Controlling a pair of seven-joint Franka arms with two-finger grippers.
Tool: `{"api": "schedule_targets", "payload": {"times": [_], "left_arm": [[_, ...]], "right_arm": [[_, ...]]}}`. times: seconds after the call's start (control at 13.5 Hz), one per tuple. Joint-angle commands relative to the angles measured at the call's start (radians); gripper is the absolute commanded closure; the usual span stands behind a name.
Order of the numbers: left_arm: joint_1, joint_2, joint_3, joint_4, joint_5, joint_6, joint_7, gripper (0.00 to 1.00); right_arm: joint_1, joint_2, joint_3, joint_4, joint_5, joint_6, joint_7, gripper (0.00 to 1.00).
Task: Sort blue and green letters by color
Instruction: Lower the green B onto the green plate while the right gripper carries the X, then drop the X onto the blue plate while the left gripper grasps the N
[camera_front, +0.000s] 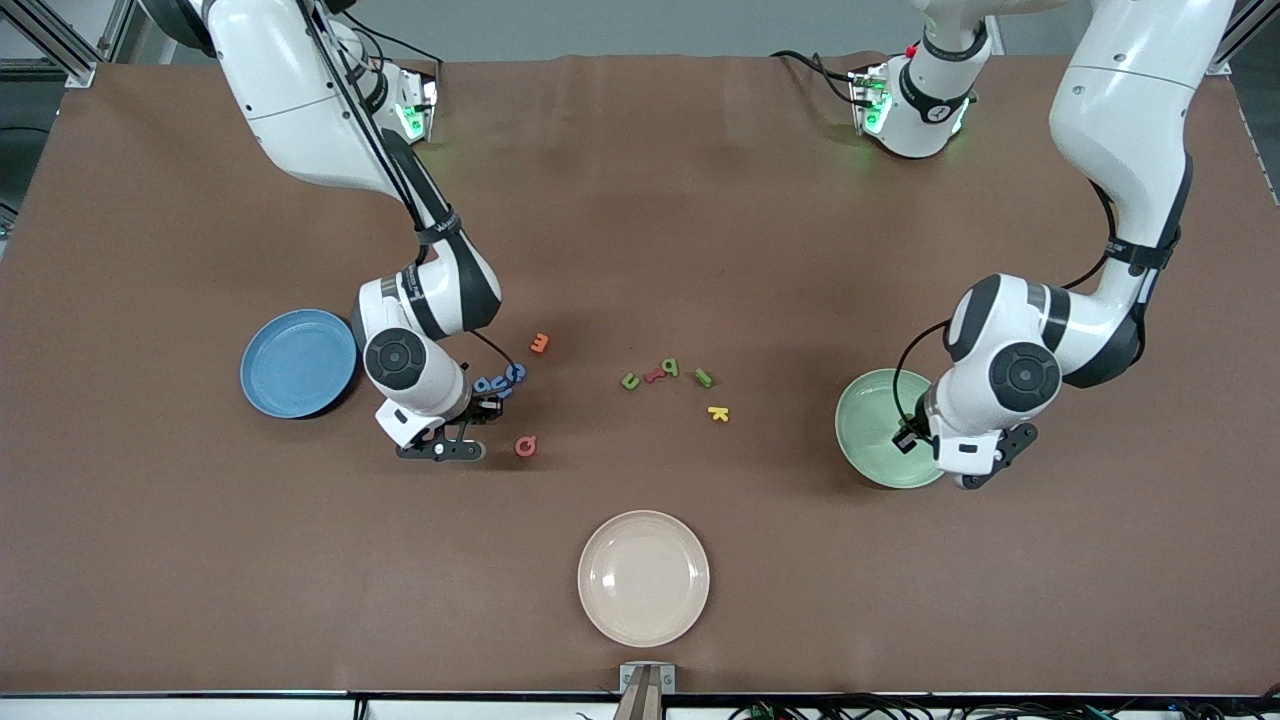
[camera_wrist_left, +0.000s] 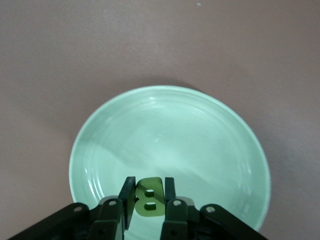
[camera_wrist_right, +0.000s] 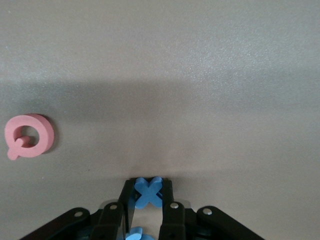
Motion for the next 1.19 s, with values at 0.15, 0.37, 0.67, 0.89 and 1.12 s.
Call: {"api": "schedule_targets", "payload": {"times": [0.15,0.37,0.67,0.89,1.12], "left_arm": [[-0.01,-0.009,-0.013,0.005,0.013,-0.009,-0.011,0.0],[-0.06,-0.023,-0.044,0.014,0.003,-0.009,-0.086,0.01],[-0.24,-0.014,-0.044,0.036,0.011,-0.007,-0.313,0.08],[-0.341,0.037,-0.044,0.071,0.007,0.005,-0.498,0.16],[-0.418,0.104,-0.044,0.108,0.011,0.057,-0.664,0.22]], "right_arm": [[-0.012,-0.026,0.001,0.002,0.006,-0.037,0.006,0.85],[-0.047,-0.139,-0.002,-0.017,0.005,-0.176,-0.017,0.85],[-0.167,-0.307,-0.002,-0.165,0.003,-0.201,-0.249,0.87],[-0.269,-0.406,-0.004,-0.305,-0.006,-0.164,-0.396,0.87],[-0.369,-0.431,-0.005,-0.409,-0.008,-0.054,-0.569,0.87]]}}
